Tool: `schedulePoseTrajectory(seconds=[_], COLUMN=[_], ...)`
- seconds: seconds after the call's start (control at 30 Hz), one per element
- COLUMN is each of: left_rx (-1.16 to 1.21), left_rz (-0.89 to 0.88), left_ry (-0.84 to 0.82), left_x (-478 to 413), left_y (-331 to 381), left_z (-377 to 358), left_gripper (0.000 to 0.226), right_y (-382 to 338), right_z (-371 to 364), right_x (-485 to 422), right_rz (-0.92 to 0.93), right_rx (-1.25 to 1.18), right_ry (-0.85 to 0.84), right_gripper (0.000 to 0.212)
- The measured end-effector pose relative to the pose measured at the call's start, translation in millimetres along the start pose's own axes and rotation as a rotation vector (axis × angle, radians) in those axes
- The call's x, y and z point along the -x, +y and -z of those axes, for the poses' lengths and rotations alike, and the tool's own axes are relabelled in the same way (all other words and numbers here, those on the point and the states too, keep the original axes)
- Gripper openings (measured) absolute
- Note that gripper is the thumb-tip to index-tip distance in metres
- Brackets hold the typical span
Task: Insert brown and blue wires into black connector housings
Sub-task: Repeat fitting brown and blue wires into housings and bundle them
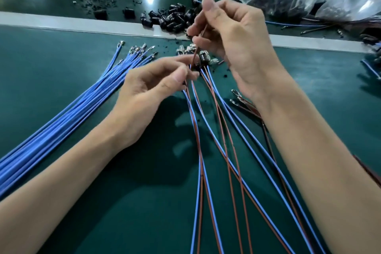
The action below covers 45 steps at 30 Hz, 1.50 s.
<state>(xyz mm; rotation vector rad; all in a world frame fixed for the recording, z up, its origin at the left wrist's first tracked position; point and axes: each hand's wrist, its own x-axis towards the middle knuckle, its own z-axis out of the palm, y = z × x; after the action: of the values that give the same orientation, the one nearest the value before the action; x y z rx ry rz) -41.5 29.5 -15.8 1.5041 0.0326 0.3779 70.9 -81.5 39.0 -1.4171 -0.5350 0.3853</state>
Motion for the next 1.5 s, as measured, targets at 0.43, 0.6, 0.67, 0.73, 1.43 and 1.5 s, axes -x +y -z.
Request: schedulePoseTrajectory(seconds=[0.43,0.6,0.67,0.73,1.43,1.5], left_rx=[-0.217,-0.281,-0.282,-0.291,-0.186,-0.202], left_rz=[-0.012,-0.025,-0.025,-0.031,-0.027,-0.034], left_ry=[0.003,0.155,0.188,0.188,0.217,0.201], left_x=[1,-3,-3,-3,-2,-2], left_y=[7,4,3,3,4,4], left_z=[-10,-5,-5,-5,-10,-9], left_gripper=[0.021,0.019,0.016,0.014,0.018,0.015], right_y=[9,3,3,4,13,13], right_z=[-4,8,8,5,-2,-2], right_x=[2,-3,-1,1,5,6], right_rz=[0.114,0.188,0.176,0.156,0.073,0.052], right_rx=[0.355,0.134,0.149,0.197,0.325,0.335], right_ry=[-0.117,0.049,-0.008,-0.098,-0.272,-0.302], right_gripper=[0.015,0.015,0.014,0.011,0.011,0.010])
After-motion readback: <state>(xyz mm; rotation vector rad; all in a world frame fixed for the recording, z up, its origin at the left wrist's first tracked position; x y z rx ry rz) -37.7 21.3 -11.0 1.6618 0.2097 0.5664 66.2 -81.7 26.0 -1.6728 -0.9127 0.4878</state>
